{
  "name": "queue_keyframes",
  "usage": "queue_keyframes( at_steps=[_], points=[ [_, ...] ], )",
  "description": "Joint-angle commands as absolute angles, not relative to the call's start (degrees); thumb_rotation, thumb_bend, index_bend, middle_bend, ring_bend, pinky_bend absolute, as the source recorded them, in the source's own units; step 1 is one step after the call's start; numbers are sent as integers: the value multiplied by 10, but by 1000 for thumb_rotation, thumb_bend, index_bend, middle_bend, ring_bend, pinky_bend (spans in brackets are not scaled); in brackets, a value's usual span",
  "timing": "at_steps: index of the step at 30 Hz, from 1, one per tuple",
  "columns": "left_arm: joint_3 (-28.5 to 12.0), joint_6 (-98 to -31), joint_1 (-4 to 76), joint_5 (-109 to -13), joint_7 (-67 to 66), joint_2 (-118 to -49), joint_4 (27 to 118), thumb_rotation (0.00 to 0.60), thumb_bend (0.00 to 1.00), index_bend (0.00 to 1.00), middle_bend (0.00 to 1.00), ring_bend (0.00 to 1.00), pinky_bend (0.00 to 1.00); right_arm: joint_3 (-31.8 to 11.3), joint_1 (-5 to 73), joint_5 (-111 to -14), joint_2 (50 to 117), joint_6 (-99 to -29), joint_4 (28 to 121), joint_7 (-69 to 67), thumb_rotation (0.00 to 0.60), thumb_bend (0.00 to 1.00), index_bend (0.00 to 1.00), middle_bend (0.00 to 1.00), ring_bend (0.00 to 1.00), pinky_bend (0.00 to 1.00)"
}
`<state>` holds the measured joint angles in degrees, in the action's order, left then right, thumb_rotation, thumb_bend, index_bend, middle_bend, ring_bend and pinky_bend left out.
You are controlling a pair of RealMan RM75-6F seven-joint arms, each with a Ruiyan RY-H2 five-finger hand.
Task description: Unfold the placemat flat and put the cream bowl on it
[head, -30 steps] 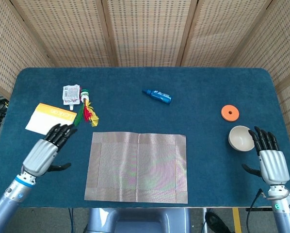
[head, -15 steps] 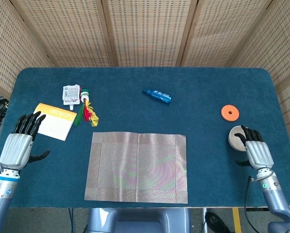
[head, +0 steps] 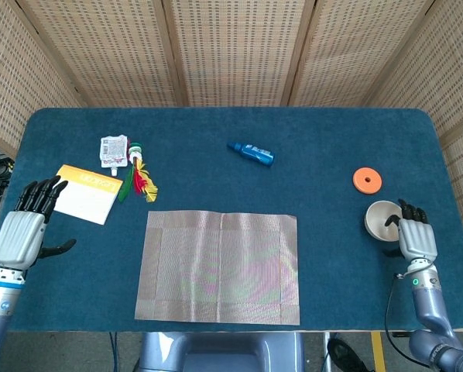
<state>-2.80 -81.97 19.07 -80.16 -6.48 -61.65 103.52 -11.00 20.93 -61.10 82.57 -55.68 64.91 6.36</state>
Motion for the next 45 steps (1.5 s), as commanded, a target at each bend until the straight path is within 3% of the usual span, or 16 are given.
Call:
queue_keyframes(
  at_steps=[1,9,15,21,26,31,37,45],
  points=[
    [-31,-819,188,-804,-62,-615,1035,600,0,0,0,0,0,-111,214,-613,838,-548,629,51,600,304,497,0,0,0],
    [-38,-818,182,-806,-60,-616,1033,600,0,0,0,0,0,-106,220,-634,863,-552,584,33,600,503,685,0,0,0],
    [-42,-810,182,-807,-57,-617,1032,600,0,0,0,0,0,-102,213,-698,852,-621,617,-7,600,510,729,0,0,0],
    [-46,-800,181,-808,-52,-615,1031,600,0,0,0,0,0,-83,225,-797,787,-670,743,-10,600,510,731,0,0,0],
    [-47,-793,181,-809,-47,-613,1032,600,0,0,0,0,0,-68,277,-868,731,-624,862,18,600,509,729,0,0,0],
    [-48,-789,180,-809,-45,-611,1032,600,0,0,0,0,0,-75,334,-864,717,-542,932,53,600,509,728,0,0,0],
    [-52,-779,181,-803,-44,-609,1029,600,0,0,0,0,0,-78,417,-820,762,-415,938,120,600,508,725,0,0,0],
    [-53,-761,185,-797,-48,-613,1024,600,0,0,0,0,0,-74,445,-770,815,-398,932,180,600,508,723,0,0,0]
  ],
)
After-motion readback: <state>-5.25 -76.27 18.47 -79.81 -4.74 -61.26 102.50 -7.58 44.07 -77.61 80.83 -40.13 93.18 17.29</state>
